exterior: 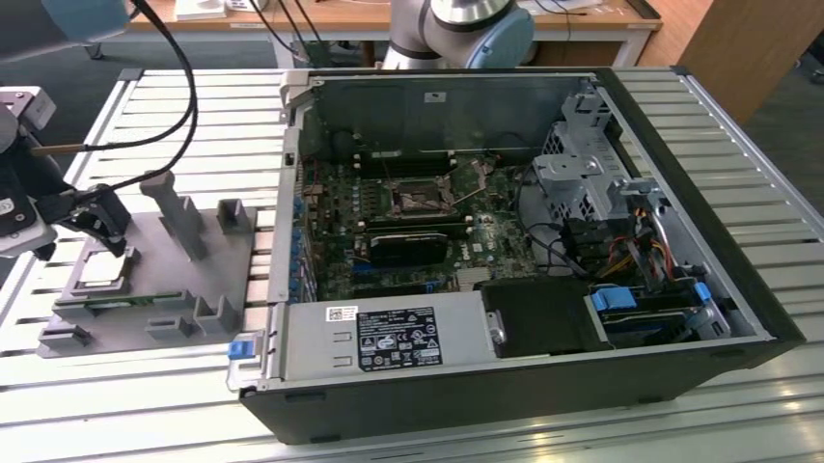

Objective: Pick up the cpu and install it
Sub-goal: 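Pick up the cpu and move it towards the insertion slot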

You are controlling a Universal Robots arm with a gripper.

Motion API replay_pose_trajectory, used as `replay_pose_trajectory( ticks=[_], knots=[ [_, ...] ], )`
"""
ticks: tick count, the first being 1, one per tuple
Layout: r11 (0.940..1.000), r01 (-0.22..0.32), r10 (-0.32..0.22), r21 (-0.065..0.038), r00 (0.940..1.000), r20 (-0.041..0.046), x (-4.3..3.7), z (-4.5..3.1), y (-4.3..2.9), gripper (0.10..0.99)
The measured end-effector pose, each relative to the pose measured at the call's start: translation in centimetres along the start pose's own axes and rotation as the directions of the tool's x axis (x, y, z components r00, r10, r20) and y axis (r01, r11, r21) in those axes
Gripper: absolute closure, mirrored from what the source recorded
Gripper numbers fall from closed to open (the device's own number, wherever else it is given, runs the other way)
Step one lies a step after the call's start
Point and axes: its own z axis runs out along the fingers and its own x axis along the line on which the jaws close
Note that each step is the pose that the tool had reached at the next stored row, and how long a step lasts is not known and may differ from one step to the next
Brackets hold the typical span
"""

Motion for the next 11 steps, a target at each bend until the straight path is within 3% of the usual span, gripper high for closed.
replay_pose_trajectory(
  ticks=[11],
  knots=[
    [1.0000,0.001,-0.001,-0.006,1.0000,0.0000,0.02,1.74,-0.51,0.251]
  ],
)
